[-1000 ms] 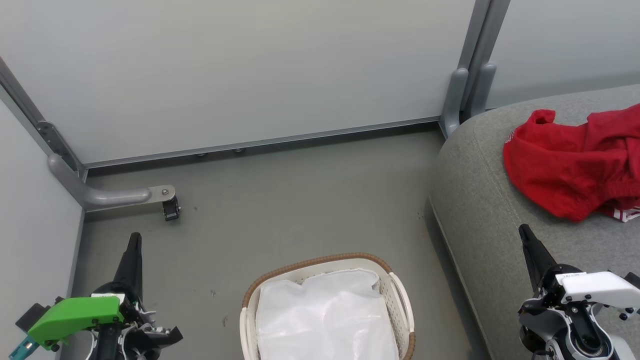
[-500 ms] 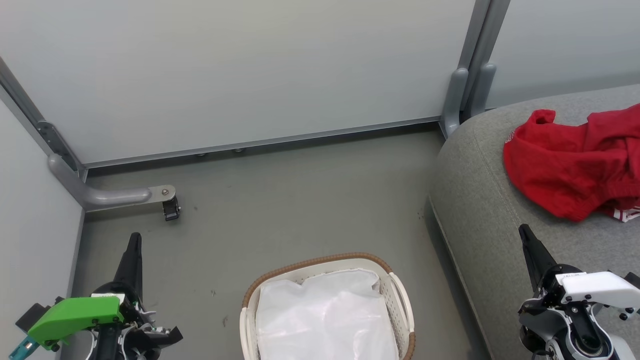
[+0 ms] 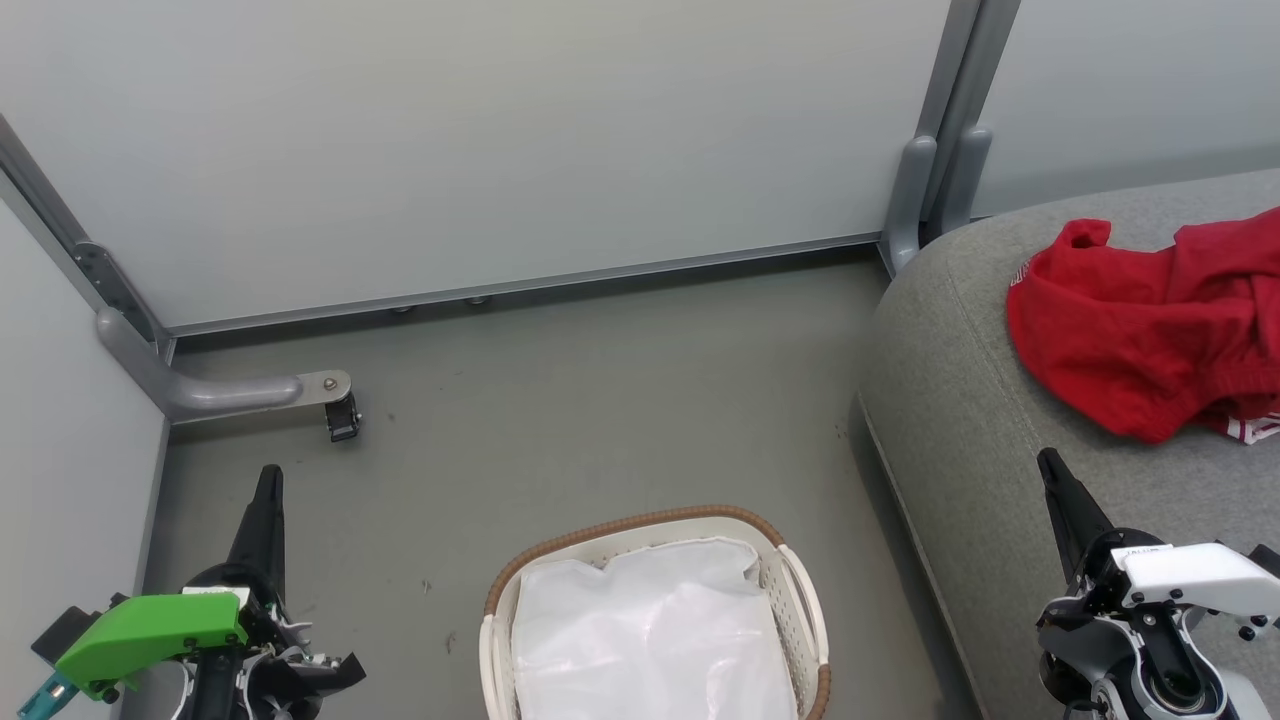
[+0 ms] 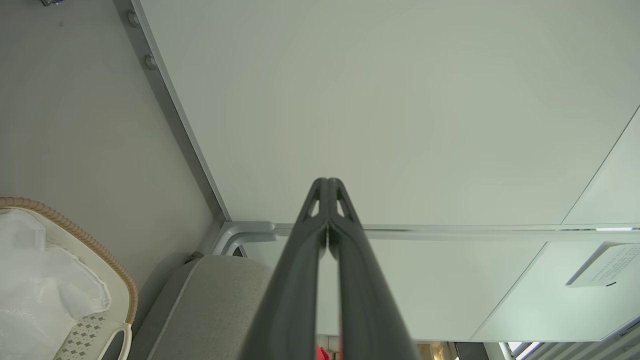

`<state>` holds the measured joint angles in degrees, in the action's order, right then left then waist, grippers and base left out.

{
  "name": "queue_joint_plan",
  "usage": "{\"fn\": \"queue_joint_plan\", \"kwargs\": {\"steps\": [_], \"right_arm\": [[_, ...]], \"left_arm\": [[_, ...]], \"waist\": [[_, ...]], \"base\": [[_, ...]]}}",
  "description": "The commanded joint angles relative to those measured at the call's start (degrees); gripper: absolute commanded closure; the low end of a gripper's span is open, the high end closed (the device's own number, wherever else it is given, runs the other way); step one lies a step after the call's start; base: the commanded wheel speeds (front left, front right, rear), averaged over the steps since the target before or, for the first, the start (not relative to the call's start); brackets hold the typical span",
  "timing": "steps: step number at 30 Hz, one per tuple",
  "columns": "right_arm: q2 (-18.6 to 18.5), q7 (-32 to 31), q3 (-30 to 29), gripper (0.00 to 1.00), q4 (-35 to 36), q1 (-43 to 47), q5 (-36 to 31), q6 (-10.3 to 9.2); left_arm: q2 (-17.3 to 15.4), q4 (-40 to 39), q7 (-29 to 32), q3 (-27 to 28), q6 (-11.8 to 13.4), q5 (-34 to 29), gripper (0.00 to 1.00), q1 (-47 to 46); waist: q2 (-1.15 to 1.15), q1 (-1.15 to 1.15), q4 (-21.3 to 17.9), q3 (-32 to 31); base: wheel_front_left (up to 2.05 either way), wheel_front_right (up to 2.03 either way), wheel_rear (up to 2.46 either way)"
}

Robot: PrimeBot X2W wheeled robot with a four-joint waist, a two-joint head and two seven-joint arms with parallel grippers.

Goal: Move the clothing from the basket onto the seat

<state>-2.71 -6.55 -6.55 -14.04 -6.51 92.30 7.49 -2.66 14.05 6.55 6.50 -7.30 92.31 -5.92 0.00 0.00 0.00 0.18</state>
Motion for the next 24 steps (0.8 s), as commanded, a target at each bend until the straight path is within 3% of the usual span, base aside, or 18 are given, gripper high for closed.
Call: {"fn": "queue_joint_plan", "kwargs": {"steps": [1,24], "right_arm": [[-0.31,-0.18,-0.11,1.0,0.18,0.6,0.21,0.0],[-0.32,-0.17,-0.1,1.0,0.18,0.6,0.21,0.0]], "left_arm": [[-0.4,-0.1,0.18,0.14,-0.38,0.18,1.0,-0.64],[-0.4,-0.1,0.17,0.13,-0.38,0.19,1.0,-0.64]], "waist": [[0.0,0.0,0.0,0.0],[0.0,0.0,0.0,0.0]], "base": [[0.0,0.0,0.0],[0.0,0.0,0.0]]}}
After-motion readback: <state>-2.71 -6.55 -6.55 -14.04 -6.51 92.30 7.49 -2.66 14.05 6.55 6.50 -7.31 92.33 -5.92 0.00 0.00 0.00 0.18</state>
